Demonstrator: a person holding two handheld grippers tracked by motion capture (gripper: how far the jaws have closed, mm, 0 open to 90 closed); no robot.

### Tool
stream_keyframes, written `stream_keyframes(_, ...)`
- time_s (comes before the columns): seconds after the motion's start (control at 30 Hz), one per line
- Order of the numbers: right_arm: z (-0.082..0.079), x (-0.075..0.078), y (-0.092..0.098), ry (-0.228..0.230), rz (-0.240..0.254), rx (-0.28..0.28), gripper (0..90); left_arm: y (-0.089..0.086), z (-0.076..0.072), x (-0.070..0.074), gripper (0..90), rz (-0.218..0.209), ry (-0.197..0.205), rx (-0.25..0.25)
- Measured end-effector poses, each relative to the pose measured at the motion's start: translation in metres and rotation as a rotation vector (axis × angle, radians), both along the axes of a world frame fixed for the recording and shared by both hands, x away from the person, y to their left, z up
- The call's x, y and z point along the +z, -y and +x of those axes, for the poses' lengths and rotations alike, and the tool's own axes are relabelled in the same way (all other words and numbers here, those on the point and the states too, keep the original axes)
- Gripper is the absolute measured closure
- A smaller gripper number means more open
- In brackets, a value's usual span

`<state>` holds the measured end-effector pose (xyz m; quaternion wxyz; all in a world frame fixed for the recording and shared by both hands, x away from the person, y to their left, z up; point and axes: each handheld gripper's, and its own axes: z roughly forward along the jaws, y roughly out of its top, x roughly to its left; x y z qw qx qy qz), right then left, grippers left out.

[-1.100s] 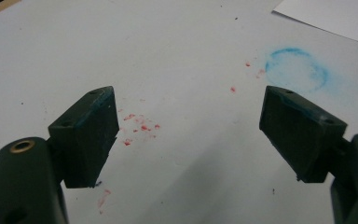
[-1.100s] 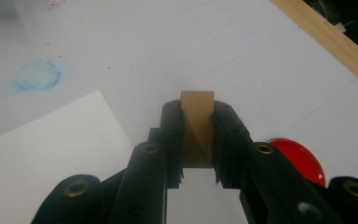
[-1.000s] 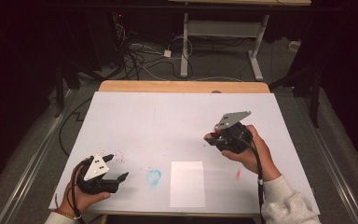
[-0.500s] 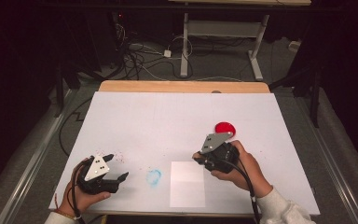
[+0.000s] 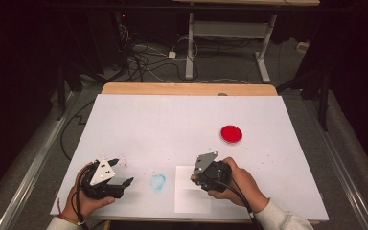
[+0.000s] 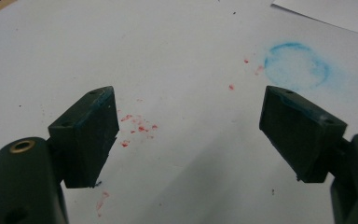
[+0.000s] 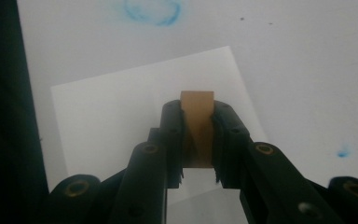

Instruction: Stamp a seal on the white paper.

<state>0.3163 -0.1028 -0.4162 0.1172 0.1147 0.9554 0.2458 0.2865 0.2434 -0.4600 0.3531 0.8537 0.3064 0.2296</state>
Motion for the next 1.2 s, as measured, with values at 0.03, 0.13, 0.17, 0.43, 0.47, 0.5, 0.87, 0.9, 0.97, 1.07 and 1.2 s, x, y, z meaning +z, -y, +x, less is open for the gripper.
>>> stream_keyframes(0.03, 0.0, -0.002, -0.001, -0.007, -0.006, 0.002, 76.1, 0.0, 0.0, 0.0, 19.1, 0.0, 0.0, 0.0)
stream_keyframes(0.13, -0.001, -0.007, -0.005, -0.029, -0.022, 0.016, 76.1, 0.0, 0.0, 0.0, 19.1, 0.002, -0.001, 0.0)
stream_keyframes(0.17, -0.001, -0.008, -0.006, -0.033, -0.028, 0.02, 76.2, 0.0, 0.0, 0.0, 19.2, 0.008, -0.001, 0.001)
stream_keyframes(0.43, -0.002, -0.021, -0.013, -0.07, -0.089, 0.044, 76.1, 0.001, 0.0, -0.001, 19.2, 0.013, -0.007, -0.001)
stream_keyframes(0.47, -0.002, -0.021, -0.014, -0.077, -0.097, 0.05, 76.1, 0.001, 0.0, -0.001, 19.2, 0.015, -0.007, -0.001)
stream_keyframes(0.5, -0.003, -0.022, -0.014, -0.083, -0.102, 0.052, 76.2, 0.001, 0.0, -0.001, 19.2, 0.015, -0.008, -0.002)
stream_keyframes(0.87, 0.0, -0.028, -0.019, -0.098, -0.134, 0.055, 76.3, 0.003, 0.0, -0.002, 19.2, 0.017, -0.013, -0.004)
stream_keyframes(0.9, -0.001, -0.029, -0.019, -0.092, -0.128, 0.051, 76.3, 0.003, 0.0, -0.002, 19.2, 0.019, -0.013, -0.004)
stream_keyframes(0.97, -0.001, -0.029, -0.019, -0.091, -0.133, 0.049, 76.3, 0.003, 0.0, -0.003, 19.2, 0.019, -0.015, -0.007)
stream_keyframes(1.07, -0.001, -0.03, -0.02, -0.089, -0.128, 0.05, 76.3, 0.004, 0.0, -0.003, 19.2, 0.019, -0.015, -0.007)
stream_keyframes(1.2, -0.003, -0.03, -0.022, -0.074, -0.144, 0.052, 76.3, 0.004, 0.0, -0.003, 19.2, 0.02, -0.015, -0.008)
